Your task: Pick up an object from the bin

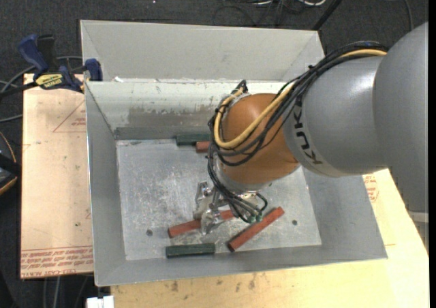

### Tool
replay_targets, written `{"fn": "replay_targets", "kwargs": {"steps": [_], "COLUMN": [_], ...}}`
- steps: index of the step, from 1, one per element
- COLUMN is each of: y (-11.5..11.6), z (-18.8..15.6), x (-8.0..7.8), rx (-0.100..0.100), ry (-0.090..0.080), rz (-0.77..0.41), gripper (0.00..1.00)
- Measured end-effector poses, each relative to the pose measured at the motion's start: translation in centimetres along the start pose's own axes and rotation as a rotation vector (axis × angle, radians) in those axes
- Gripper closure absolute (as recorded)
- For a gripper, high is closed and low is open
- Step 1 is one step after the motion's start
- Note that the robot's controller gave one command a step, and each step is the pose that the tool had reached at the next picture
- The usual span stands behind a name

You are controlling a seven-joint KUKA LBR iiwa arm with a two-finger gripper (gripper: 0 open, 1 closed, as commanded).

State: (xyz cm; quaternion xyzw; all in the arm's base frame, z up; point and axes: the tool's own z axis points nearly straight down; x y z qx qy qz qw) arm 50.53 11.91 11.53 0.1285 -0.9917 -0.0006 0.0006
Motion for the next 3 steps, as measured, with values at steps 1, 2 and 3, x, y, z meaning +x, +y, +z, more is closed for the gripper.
{"fn": "replay_targets", "kwargs": {"steps": [1, 2, 3], "y": [0.1, -0.5, -0.2], "z": [-4.2, -8.1, -12.0], "x": [0.3, 1.1, 0.2], "rx": [0.000, 0.000, 0.001], "ry": [-0.003, 0.002, -0.002], "rz": [0.017, 0.014, -0.010], "gripper": [1.00, 1.00, 1.00]}}
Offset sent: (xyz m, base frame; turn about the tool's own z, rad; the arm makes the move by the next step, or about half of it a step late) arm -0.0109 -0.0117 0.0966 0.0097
